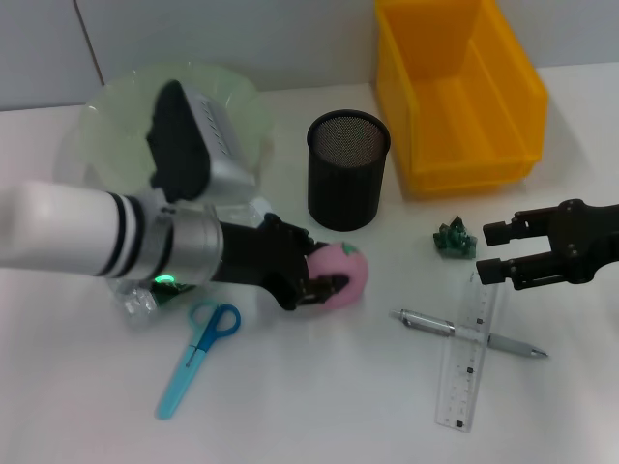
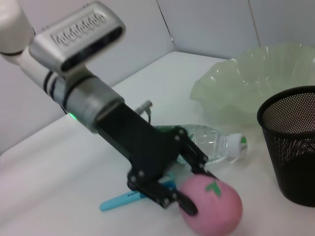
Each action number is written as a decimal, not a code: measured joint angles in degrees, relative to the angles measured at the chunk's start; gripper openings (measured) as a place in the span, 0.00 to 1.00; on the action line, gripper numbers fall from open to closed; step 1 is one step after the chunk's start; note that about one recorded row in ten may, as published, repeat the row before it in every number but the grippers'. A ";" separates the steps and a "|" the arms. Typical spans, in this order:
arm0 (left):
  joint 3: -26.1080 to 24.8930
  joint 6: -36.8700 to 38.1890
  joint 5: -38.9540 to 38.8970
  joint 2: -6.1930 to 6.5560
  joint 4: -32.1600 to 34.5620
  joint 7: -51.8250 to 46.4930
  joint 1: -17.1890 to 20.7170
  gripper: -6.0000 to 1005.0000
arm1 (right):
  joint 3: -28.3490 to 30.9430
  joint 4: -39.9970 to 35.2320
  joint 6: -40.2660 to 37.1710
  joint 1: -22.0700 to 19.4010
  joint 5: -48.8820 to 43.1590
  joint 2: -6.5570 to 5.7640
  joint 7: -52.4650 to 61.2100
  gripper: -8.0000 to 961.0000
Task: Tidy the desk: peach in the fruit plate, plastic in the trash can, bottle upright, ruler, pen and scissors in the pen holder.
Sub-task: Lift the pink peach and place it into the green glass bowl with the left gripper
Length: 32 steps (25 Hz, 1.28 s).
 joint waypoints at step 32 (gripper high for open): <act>-26.82 -4.49 -59.18 -0.48 -31.50 72.78 1.80 0.19 | -0.01 -0.13 0.68 -0.01 -0.01 0.68 -0.39 0.77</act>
